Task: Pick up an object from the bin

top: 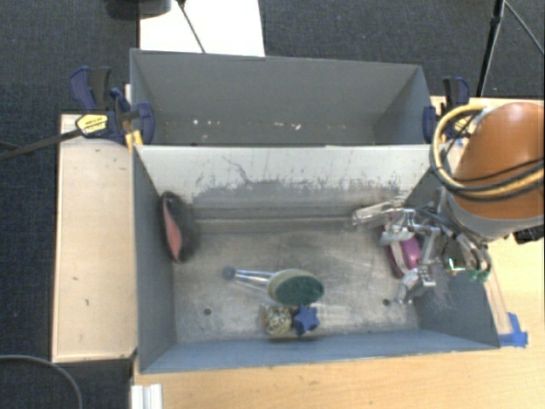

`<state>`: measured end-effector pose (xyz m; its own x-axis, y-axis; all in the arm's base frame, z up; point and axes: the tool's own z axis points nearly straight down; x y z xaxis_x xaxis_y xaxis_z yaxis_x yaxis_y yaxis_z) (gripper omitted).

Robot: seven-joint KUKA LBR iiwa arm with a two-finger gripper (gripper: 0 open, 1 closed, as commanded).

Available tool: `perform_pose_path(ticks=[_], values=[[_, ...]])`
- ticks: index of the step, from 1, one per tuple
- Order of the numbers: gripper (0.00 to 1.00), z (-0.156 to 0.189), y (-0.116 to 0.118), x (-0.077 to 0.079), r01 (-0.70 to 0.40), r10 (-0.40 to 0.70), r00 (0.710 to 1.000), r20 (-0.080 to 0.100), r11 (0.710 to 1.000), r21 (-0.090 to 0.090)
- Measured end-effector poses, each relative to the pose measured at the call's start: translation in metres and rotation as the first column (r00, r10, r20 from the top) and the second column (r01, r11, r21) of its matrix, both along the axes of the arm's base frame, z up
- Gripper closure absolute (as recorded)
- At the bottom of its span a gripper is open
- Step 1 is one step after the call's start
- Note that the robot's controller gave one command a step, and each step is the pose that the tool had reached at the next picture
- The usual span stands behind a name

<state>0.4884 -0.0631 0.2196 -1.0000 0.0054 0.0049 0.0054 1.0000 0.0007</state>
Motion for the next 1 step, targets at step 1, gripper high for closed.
perform_pose_path(ticks=[1], values=[[0.00, -0.1354, -0.0476, 0.0222, -0.456, 0.456, 0.890, 0.003, 0.890, 0.001]])
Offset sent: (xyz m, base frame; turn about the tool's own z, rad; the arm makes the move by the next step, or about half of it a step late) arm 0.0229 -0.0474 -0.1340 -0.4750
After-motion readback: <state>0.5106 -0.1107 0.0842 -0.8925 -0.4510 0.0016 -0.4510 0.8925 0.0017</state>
